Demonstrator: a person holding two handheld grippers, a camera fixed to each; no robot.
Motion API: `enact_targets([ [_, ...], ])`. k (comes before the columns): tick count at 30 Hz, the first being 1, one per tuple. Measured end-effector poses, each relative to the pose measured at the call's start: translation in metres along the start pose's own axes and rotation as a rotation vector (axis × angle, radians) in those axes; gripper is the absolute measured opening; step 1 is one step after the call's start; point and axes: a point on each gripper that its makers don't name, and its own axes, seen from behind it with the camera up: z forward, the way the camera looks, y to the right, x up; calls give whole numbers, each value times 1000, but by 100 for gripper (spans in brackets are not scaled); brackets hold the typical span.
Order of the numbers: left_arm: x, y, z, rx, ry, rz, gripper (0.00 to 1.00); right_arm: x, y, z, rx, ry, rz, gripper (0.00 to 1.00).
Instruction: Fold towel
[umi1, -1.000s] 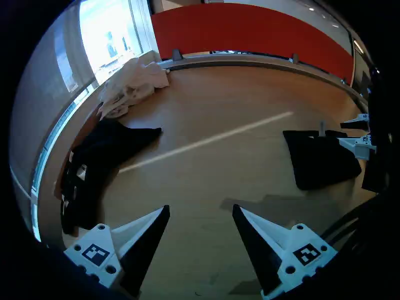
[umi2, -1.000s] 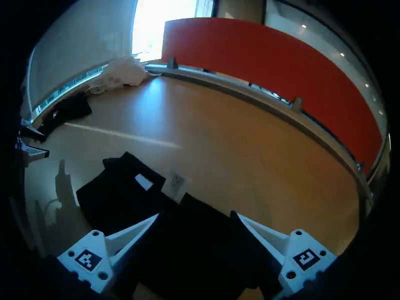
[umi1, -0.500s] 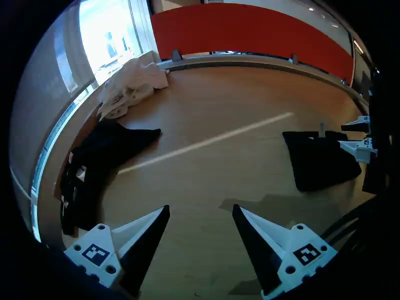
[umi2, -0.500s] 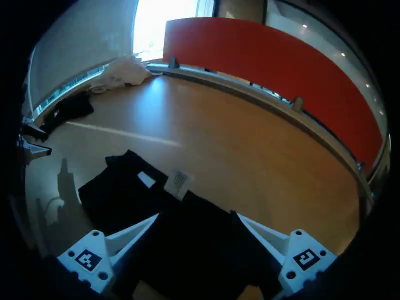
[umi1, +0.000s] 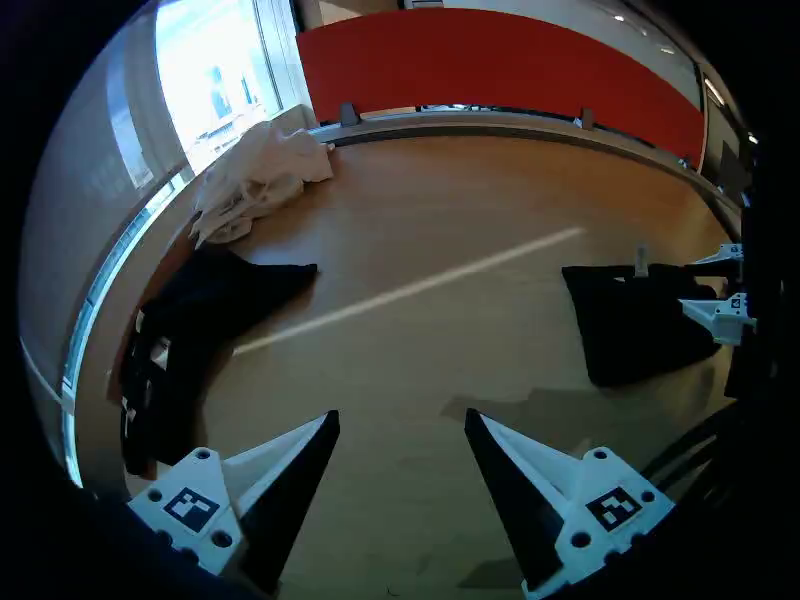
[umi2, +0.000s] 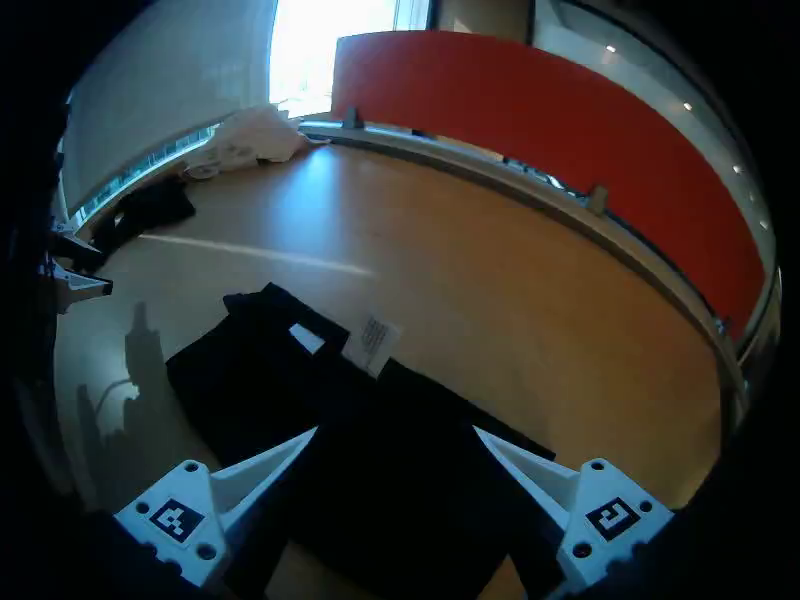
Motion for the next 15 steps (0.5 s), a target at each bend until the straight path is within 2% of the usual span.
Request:
enact_targets([
  [15,1,3,2,-4,-2,6,93,5,10,5,-11,1,-2,100],
])
